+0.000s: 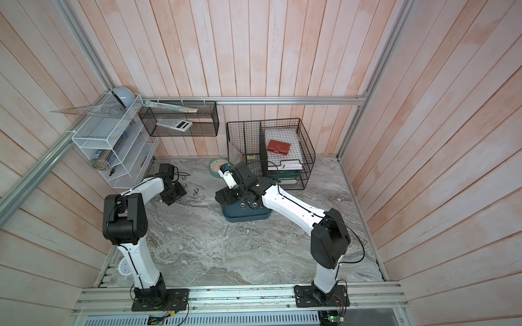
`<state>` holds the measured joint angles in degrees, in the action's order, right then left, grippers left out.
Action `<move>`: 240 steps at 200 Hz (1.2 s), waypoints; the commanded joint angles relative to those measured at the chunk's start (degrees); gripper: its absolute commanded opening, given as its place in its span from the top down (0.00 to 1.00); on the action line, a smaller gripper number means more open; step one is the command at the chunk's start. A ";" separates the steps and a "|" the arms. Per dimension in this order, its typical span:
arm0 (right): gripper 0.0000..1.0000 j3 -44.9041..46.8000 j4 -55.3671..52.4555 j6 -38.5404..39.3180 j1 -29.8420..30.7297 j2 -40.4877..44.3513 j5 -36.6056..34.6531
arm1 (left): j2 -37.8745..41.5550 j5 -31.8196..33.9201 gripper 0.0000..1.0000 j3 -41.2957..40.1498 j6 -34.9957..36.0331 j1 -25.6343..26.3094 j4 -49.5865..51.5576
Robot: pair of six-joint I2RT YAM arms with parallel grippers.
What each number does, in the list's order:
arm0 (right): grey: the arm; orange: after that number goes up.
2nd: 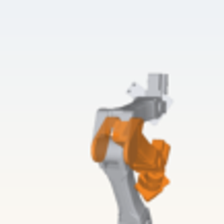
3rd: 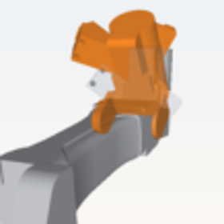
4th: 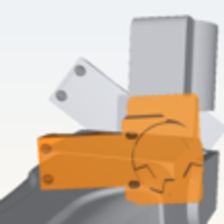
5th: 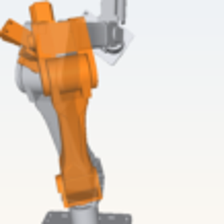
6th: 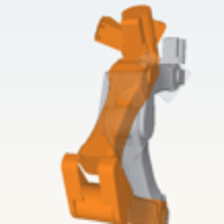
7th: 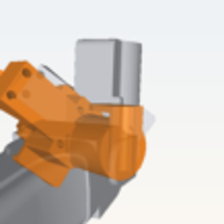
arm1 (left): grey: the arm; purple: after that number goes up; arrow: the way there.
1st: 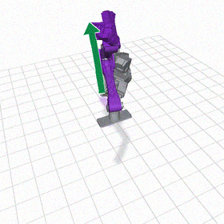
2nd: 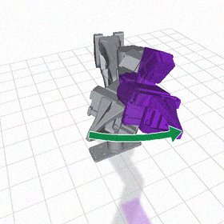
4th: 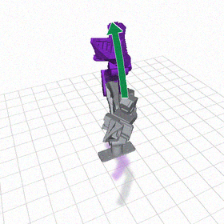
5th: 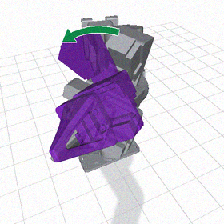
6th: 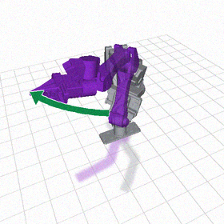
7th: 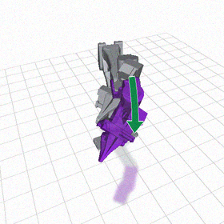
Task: Put the nuts on the desktop into the storage box
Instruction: Pick up the nut from the center of the board.
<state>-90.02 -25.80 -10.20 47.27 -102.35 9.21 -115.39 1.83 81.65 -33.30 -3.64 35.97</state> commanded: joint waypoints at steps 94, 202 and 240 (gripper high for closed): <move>0.02 0.15 -1.50 0.21 0.45 0.77 -1.83 | -4.18 1.66 0.70 2.96 0.78 -0.05 -0.71; 0.02 1.64 -0.37 -0.88 0.46 1.97 -1.87 | 1.46 -0.23 0.87 0.33 0.32 0.19 -0.62; 0.02 2.64 0.37 -1.58 0.45 2.74 -1.57 | 5.03 -0.69 0.87 -1.37 0.00 1.15 -0.46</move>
<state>-88.36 -25.80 -10.85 47.27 -102.00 7.62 -114.08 1.87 81.43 -32.80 -3.29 35.33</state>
